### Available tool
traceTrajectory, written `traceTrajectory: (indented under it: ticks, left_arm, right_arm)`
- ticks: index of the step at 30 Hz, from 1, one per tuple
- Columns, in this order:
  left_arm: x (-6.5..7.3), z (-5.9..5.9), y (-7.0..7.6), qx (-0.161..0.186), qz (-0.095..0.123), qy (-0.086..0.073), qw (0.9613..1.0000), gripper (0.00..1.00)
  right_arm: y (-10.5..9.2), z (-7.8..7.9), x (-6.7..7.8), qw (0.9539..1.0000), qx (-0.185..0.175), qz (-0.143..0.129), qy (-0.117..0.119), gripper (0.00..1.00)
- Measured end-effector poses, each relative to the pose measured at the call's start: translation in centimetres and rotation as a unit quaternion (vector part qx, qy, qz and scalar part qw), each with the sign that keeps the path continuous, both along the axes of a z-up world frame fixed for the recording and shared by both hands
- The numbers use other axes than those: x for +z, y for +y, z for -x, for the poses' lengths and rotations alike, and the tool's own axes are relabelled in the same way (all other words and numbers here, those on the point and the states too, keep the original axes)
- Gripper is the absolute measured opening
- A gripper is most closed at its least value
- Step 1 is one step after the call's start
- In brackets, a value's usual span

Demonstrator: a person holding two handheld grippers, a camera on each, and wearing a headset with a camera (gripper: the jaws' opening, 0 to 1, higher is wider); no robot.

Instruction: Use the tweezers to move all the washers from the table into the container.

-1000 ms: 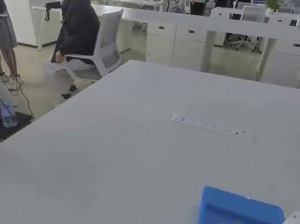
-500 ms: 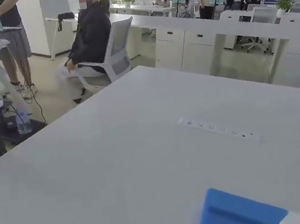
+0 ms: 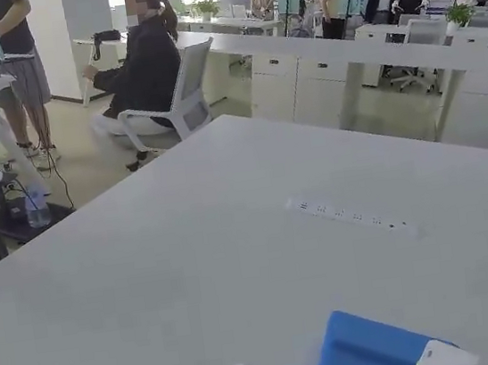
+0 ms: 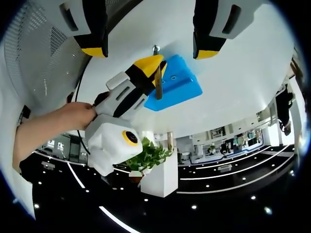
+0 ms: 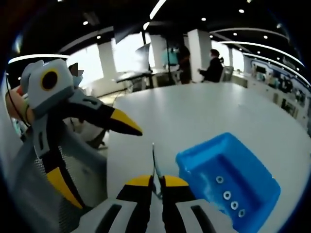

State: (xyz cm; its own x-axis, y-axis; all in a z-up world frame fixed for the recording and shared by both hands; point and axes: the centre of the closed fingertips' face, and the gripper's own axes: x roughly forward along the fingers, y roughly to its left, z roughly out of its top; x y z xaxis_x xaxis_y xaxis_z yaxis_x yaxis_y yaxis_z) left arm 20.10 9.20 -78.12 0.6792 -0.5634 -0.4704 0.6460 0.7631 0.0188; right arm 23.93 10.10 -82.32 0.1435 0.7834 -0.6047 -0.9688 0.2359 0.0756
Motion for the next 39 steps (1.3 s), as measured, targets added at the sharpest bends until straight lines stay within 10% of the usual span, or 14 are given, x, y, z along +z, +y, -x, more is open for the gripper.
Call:
traceTrajectory:
  ticks: [4,14,21,27,39]
  left_arm:
    - [0.0,0.0,0.1,0.001,-0.002,0.0,1.0,0.72]
    - [0.1,-0.2,0.2,0.007,0.001,-0.002,1.0,0.72]
    - [0.3,-0.1,0.2,0.006,0.005,-0.004,1.0,0.71]
    - [-0.1,-0.2,0.3,0.011,0.001,0.005,0.9999,0.71]
    - [-0.4,0.3,-0.4,-0.009,0.008,0.017,0.9998,0.72]
  right_arm:
    - [0.1,0.4,0.0,0.9977,0.034,0.038,-0.045,0.04]
    - [-0.8,0.1,0.9,0.9995,0.015,0.018,-0.023,0.03]
    - [-1.0,-0.8,5.1,0.9986,-0.004,-0.053,-0.005,0.03]
    - [-1.5,-4.0,8.8,0.9792,-0.101,-0.165,0.062,0.03]
    - [-2.6,-9.2,9.0,0.9736,-0.171,-0.145,0.045,0.03]
